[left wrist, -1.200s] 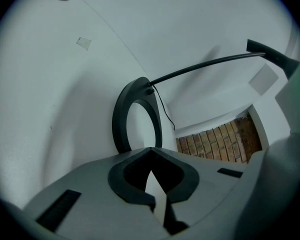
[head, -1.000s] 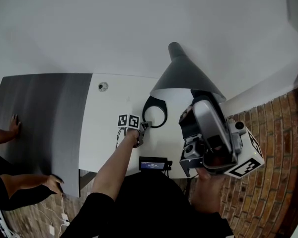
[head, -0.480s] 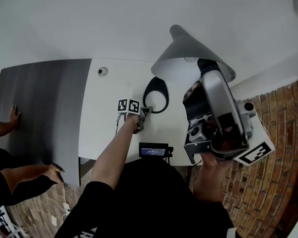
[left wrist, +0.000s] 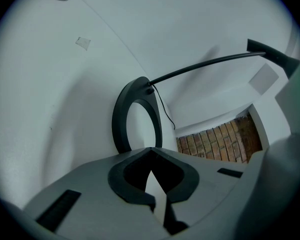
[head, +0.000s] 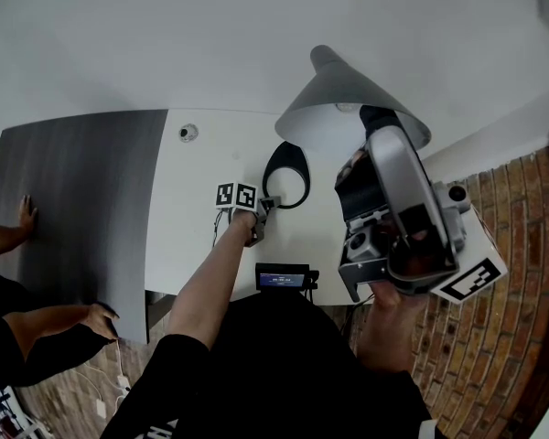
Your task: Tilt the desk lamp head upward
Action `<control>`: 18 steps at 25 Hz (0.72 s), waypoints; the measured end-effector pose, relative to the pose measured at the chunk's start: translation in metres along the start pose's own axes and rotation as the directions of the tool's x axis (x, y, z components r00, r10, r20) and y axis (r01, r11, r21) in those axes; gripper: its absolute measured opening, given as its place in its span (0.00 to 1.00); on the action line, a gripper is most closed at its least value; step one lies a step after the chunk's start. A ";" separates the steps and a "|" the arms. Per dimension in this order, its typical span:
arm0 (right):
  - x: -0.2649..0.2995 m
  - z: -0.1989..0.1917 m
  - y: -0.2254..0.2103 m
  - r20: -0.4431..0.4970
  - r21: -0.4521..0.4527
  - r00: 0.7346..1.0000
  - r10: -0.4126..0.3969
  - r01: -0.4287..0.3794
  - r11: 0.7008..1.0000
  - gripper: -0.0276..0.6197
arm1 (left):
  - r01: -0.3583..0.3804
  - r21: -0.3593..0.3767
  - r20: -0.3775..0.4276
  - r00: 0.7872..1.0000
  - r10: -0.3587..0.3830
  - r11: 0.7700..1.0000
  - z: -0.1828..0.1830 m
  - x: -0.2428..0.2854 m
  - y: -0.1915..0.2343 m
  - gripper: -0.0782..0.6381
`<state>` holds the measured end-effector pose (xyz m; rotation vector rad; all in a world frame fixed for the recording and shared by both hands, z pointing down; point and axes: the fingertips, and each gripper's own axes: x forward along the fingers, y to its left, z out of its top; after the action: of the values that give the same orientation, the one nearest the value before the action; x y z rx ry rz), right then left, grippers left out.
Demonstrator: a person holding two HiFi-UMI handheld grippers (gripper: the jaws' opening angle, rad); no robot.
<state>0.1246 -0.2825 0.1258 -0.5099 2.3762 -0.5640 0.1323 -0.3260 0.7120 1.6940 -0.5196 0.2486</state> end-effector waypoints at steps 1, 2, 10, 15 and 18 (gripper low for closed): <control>0.000 0.000 0.000 0.000 0.002 1.000 -0.001 0.001 1.000 0.25 | 0.001 0.000 0.000 1.000 -0.001 1.000 0.000 0.000 0.000 0.12; 0.000 0.000 -0.001 -0.001 0.003 1.000 -0.002 0.002 1.000 0.25 | 0.001 -0.001 -0.001 1.000 -0.001 1.000 0.000 0.000 0.000 0.12; 0.001 -0.003 -0.001 -0.008 0.009 1.000 0.004 -0.004 1.000 0.25 | 0.007 0.008 0.005 1.000 -0.007 1.000 0.003 0.002 0.002 0.12; -0.005 -0.011 0.002 -0.049 -0.010 0.999 0.019 -0.020 1.000 0.25 | 0.016 0.001 0.019 1.000 -0.016 1.000 -0.001 0.003 0.003 0.12; -0.020 -0.025 0.004 -0.119 -0.018 0.993 0.017 -0.020 1.000 0.25 | 0.023 -0.015 0.055 0.998 -0.022 1.000 -0.004 0.002 0.002 0.12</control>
<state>0.1220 -0.2631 0.1510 -0.4742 2.4988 -0.5777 0.1336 -0.3229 0.7149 1.6945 -0.5416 0.1817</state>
